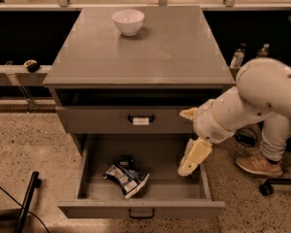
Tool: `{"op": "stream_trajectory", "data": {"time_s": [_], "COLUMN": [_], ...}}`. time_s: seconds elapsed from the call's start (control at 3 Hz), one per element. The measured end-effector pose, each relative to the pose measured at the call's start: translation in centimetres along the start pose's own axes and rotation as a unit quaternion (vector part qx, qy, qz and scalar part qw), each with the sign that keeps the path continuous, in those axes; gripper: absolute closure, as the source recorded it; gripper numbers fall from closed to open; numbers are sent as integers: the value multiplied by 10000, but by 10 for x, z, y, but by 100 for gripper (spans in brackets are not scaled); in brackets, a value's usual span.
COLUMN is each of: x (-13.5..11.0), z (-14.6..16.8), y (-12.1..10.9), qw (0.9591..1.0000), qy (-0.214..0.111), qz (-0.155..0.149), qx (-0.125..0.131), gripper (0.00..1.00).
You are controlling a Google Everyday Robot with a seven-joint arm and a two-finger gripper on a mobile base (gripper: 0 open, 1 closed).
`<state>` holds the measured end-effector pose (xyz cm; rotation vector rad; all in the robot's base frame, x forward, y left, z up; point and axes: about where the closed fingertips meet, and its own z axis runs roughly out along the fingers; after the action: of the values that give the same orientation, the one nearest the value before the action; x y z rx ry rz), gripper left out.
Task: Pick blue chip bag from middle drawer and place on counter
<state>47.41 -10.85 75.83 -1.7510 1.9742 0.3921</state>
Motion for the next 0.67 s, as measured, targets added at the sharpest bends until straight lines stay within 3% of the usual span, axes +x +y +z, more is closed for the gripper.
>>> {"op": "stream_trajectory", "data": {"time_s": [0.33,0.67], "x": [17,31], "z": [85,107], "y": [20,21], "qw": [9946,9908], "qy": [-917,-1236], "qz": [409,533], "qx": [-258,-106], "gripper": [0,0]}}
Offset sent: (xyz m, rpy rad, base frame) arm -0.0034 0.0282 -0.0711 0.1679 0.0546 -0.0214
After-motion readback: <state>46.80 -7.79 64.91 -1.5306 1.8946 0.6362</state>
